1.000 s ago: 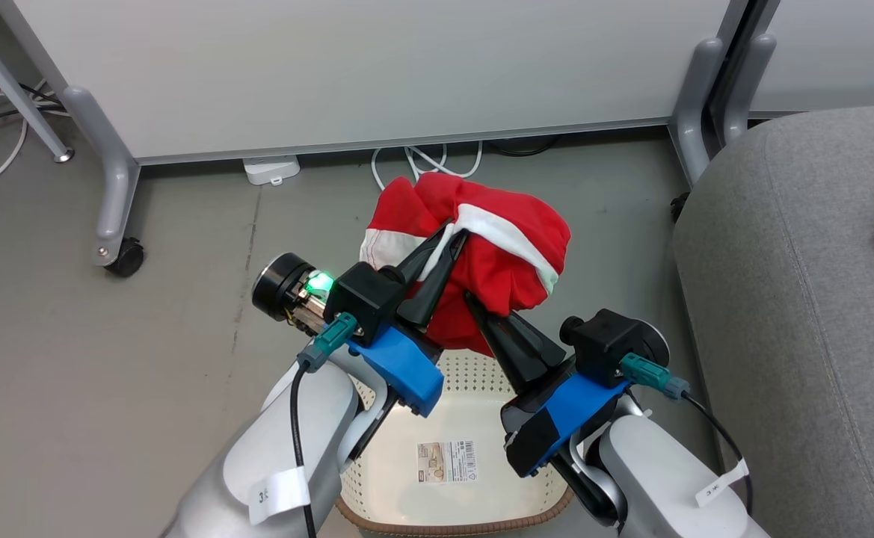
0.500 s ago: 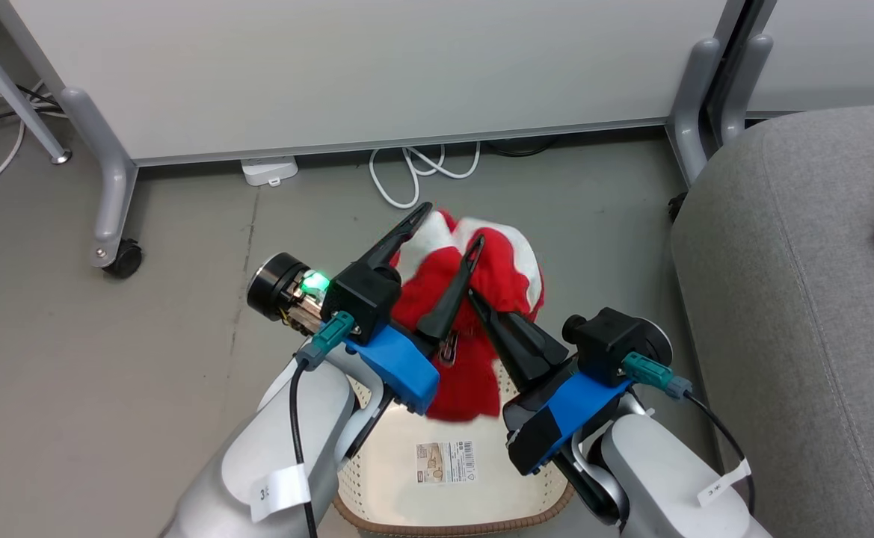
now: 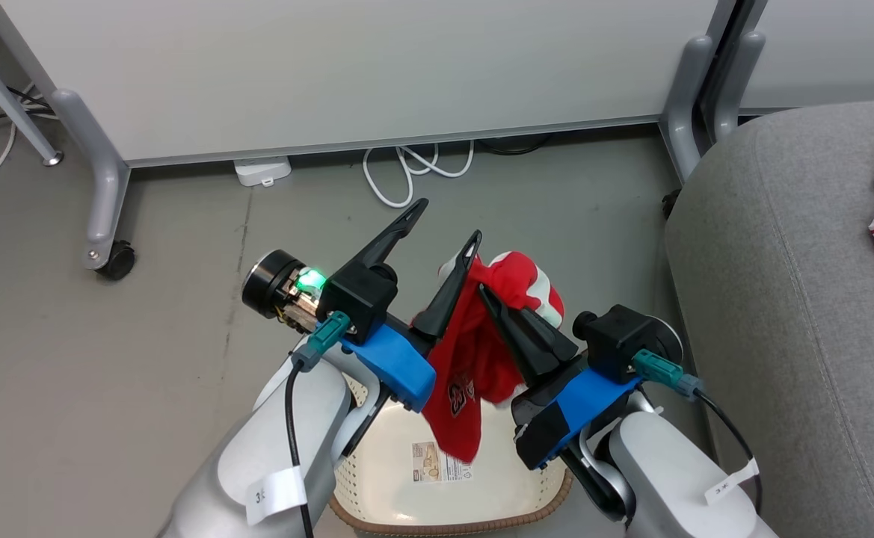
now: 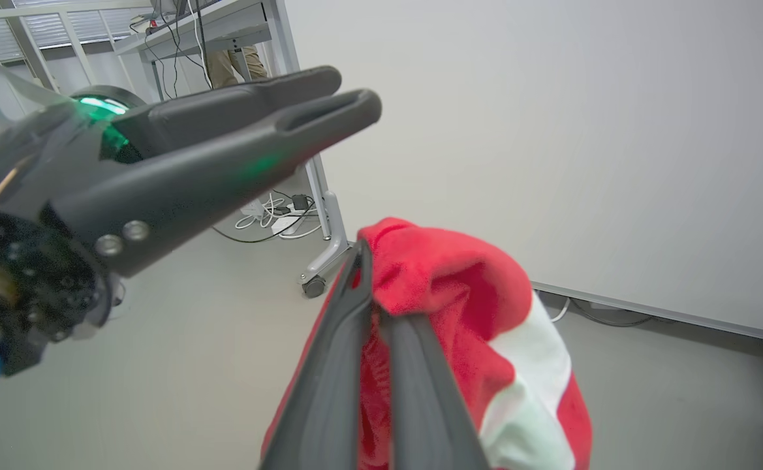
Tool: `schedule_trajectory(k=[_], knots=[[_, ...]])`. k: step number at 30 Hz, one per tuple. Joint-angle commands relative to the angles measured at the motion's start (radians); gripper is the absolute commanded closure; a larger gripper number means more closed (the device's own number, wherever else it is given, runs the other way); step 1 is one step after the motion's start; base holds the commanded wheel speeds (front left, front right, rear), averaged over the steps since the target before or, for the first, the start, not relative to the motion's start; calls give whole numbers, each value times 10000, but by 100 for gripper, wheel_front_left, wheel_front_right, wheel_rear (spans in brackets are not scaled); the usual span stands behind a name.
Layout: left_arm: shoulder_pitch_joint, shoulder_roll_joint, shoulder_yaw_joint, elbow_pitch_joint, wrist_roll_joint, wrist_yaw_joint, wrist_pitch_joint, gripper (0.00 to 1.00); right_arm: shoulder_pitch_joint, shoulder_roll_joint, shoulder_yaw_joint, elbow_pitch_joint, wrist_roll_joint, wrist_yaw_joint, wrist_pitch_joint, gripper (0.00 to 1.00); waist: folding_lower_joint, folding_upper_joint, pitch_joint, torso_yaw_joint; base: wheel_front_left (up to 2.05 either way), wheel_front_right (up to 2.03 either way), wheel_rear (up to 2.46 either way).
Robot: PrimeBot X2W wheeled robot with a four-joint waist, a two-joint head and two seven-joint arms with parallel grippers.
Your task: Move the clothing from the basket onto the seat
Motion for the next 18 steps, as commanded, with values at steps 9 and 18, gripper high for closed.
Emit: schedule_trajectory(k=[9,18], knots=[[124,99,187,-267,212,-2,-26,0,-88,-5,-1005,-274,-612,1,0,100,0,0,344,-468,0,0,0],[182,167,205,-546,436,-7,-26,0,4,-107,-2130,-1001,-1382,1,0,100,0,0,697,-1487,0,0,0]])
